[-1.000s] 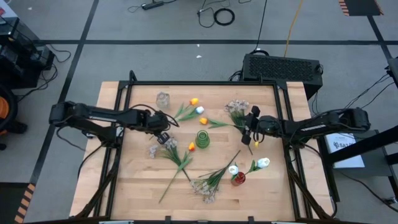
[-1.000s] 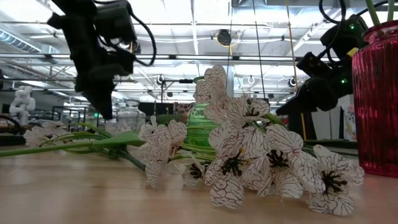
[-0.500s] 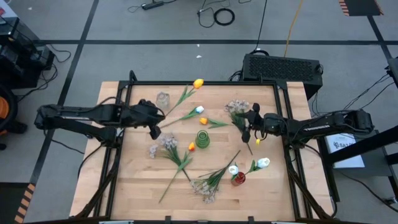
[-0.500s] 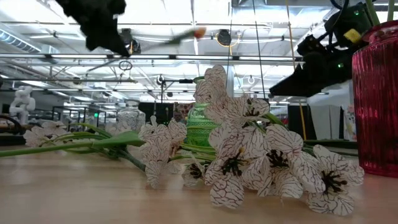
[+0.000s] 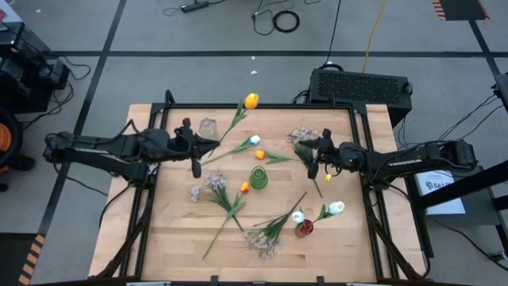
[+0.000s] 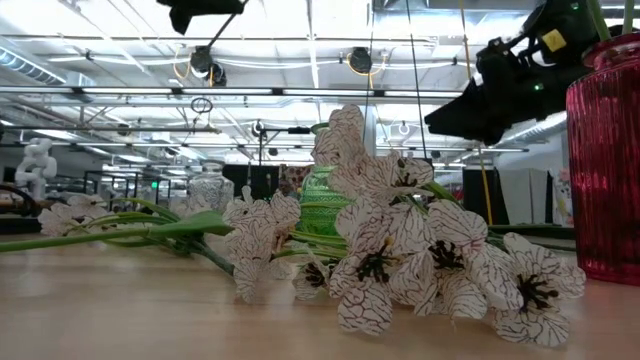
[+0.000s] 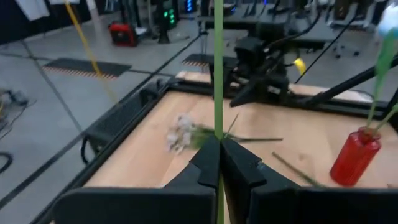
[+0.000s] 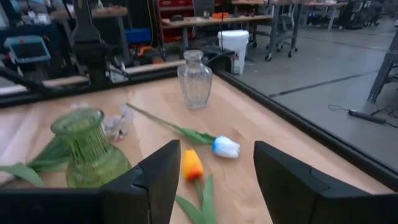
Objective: Sort flowers into vase by color
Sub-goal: Put the top left yellow tulip into the green vase
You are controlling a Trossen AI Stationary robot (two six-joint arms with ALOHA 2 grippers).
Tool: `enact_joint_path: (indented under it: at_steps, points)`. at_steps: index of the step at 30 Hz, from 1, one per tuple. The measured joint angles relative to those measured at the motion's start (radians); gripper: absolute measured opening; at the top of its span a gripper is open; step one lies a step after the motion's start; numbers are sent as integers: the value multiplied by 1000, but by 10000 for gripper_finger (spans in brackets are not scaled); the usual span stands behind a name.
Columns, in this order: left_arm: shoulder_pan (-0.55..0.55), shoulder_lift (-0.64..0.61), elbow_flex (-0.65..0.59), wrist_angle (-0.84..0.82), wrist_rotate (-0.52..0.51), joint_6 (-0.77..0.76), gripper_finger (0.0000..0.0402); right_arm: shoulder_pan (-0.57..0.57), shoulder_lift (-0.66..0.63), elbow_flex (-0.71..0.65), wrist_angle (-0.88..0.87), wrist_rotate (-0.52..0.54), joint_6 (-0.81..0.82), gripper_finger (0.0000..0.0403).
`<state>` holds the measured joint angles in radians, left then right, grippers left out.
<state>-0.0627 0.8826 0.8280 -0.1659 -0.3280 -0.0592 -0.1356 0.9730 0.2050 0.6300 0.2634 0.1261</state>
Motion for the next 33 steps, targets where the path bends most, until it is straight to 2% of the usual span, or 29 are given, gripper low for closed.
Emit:
enact_joint_path:
  at_steps: [7,14,18,22,27,30,33]
  points:
    - [-56,29,-1,127,1,66,11,0,0,0,7,-1,50,196]
    - [-86,34,-64,341,7,118,11,-1,0,0,12,1,18,196]
    - [-96,34,-122,407,8,118,11,-3,0,0,73,101,-50,196]
    - [-92,33,-134,472,8,130,11,-24,1,0,158,103,-151,196]
    - [-88,33,-134,523,8,171,11,-80,0,16,314,96,-196,196]
    - [-88,33,-133,528,7,180,11,-102,0,62,283,33,-198,196]
    - [-85,33,-133,527,2,195,11,-107,5,121,141,-15,-193,196]
